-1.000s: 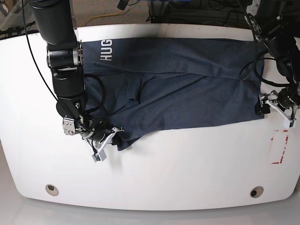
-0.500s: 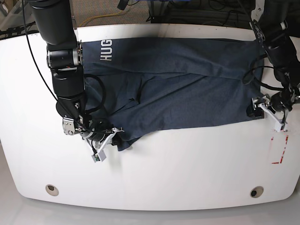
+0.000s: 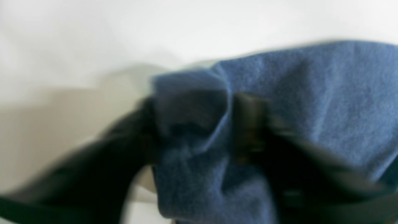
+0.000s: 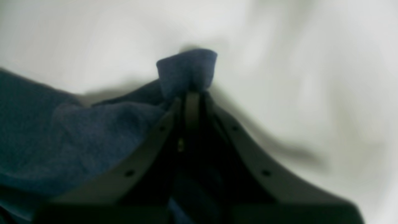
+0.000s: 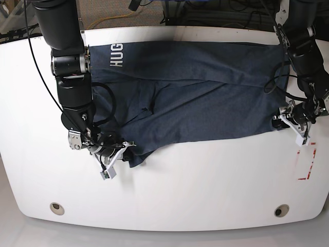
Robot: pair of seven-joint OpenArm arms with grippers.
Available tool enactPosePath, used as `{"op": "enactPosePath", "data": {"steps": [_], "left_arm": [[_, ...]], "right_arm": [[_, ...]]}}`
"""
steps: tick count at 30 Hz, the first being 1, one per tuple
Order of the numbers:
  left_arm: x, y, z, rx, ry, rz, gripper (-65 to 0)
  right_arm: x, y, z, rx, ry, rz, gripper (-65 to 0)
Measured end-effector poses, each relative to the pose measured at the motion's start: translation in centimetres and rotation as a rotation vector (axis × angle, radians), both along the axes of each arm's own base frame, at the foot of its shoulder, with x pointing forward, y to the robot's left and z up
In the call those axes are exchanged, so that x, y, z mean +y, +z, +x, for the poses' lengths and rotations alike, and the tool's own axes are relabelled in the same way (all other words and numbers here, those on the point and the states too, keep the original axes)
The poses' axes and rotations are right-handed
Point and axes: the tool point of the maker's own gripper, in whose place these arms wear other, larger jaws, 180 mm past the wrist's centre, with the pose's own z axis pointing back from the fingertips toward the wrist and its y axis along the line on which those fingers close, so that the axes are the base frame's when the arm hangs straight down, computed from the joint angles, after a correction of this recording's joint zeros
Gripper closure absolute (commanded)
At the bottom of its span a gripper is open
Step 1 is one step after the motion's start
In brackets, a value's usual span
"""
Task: Fold the T-shirt properly
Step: 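Lift both corners and fold the shirt lengthwise toward the printed edge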
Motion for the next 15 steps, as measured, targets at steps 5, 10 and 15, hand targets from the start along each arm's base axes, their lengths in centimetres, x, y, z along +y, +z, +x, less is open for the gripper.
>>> {"op": "enactPosePath", "data": {"steps": [5, 10, 15], "left_arm": [[0.0, -0.2, -0.1, 0.009, -0.002, 0.006, -1.5], [-0.2, 0.0, 0.1, 0.007, -0.014, 0.010, -1.4], [-1.6, 1.2, 1.1, -0.011, -0.104, 0.080, -1.0]], "right_arm": [[-0.7, 0.9, 0.3, -0.029, 0.002, -0.018, 0.0], [-0.6, 3.3, 1.3, -0.084, 0.033, -0.048, 0.0], [-0.5, 4.8, 1.2, -0.104, 0.067, -0.081, 0.0]]}}
